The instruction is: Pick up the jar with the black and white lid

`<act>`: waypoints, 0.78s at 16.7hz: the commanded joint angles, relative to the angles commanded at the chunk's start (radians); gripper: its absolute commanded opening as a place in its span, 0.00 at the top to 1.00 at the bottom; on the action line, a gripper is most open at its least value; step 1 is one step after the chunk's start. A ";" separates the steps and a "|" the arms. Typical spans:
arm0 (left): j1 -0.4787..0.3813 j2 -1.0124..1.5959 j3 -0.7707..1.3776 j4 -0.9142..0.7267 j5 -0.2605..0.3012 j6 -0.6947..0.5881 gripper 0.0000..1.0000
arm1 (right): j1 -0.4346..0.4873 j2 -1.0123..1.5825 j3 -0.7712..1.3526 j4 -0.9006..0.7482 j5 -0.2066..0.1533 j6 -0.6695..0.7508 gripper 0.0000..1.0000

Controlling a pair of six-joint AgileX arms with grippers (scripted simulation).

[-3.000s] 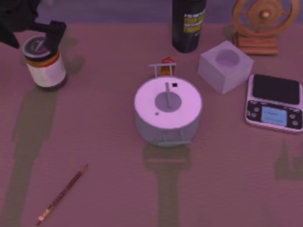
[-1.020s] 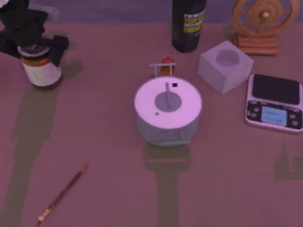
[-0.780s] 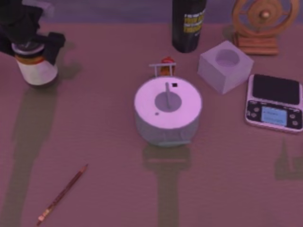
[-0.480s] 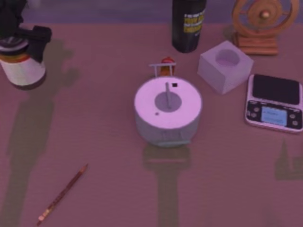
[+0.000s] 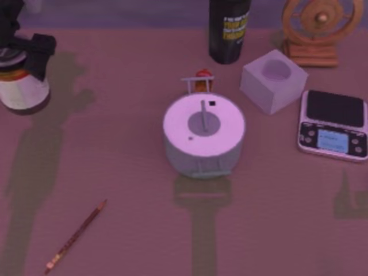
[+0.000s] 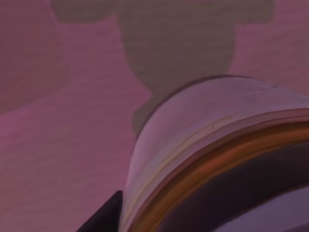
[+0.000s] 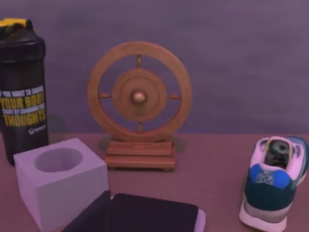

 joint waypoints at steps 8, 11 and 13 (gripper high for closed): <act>-0.134 -0.025 -0.127 0.099 -0.051 -0.238 1.00 | 0.000 0.000 0.000 0.000 0.000 0.000 0.00; -0.217 -0.039 -0.205 0.159 -0.078 -0.388 1.00 | 0.000 0.000 0.000 0.000 0.000 0.000 0.00; -0.263 -0.048 -0.248 0.193 -0.092 -0.473 1.00 | 0.000 0.000 0.000 0.000 0.000 0.000 0.00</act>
